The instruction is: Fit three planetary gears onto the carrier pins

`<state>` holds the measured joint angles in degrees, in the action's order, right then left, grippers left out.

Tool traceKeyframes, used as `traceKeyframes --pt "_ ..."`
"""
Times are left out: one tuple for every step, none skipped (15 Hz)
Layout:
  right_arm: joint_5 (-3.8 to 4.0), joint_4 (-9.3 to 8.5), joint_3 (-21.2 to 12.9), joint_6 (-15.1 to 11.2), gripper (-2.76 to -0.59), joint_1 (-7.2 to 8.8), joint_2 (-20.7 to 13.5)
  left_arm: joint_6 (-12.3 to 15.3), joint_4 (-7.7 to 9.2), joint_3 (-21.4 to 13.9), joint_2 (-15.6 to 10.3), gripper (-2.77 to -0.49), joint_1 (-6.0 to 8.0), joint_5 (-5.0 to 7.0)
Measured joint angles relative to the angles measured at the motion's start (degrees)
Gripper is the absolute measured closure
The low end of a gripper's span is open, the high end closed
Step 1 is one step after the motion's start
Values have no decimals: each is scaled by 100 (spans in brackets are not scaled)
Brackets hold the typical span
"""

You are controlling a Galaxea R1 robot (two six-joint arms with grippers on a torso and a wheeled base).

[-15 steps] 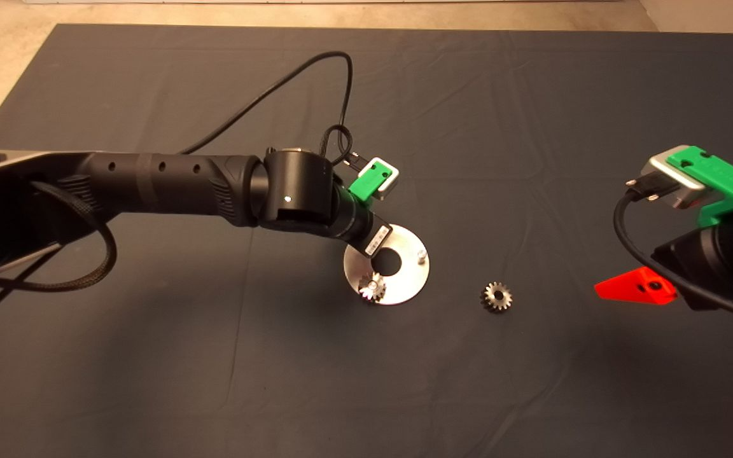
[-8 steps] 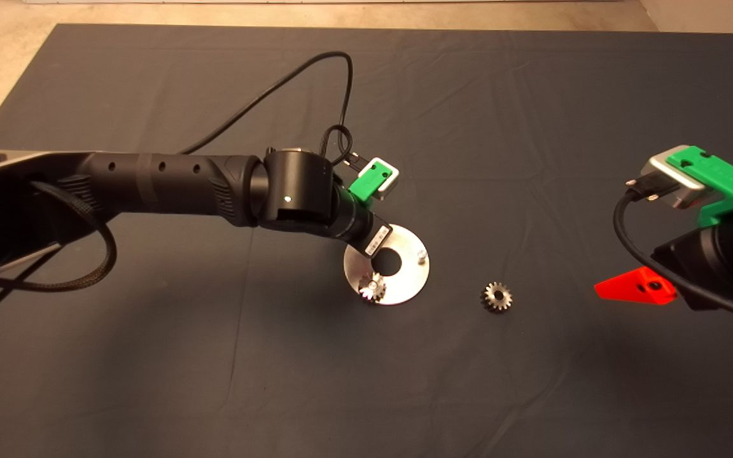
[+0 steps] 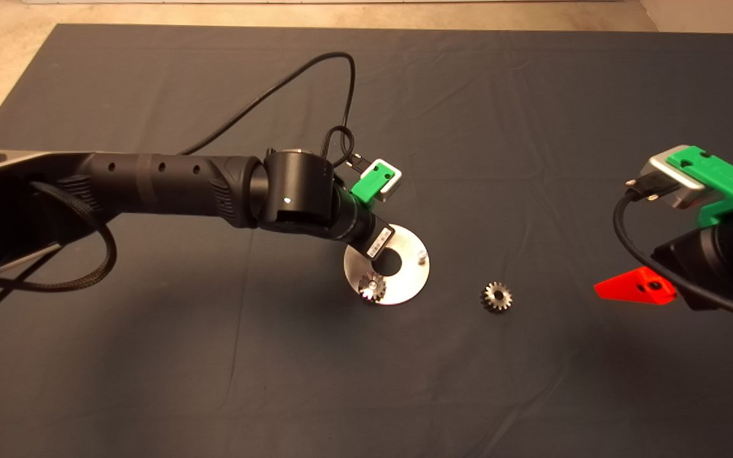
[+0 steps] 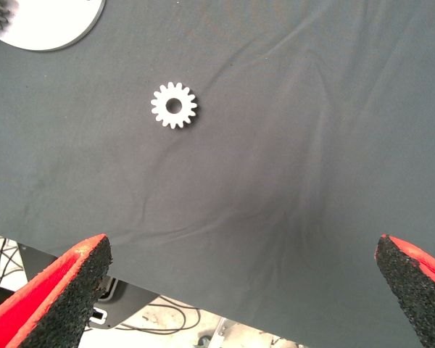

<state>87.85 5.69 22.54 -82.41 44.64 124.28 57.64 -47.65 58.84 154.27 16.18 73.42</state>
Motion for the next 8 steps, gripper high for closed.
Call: traceKeyframes --pt "0 0 0 0 -273 0 0 -1 0 -2 -5 -147 0 0" --pt "0 0 0 0 -273 0 0 -4 0 -5 -22 -158 0 2" --pt "0 1 0 0 -273 0 0 -4 2 -13 -49 -161 2 4" --pt "0 0 0 0 -273 0 0 -6 2 -67 -99 -163 2 4" --pt "0 0 0 0 -273 0 0 -6 5 -186 -202 -174 2 9" --pt "5 0 0 0 -273 0 -2 -6 9 -338 -330 -176 5 30" --pt "0 0 0 0 -273 0 0 -8 6 -489 -492 -179 5 110" --pt "0 0 0 0 -273 0 0 -7 9 -679 -713 -188 5 214"
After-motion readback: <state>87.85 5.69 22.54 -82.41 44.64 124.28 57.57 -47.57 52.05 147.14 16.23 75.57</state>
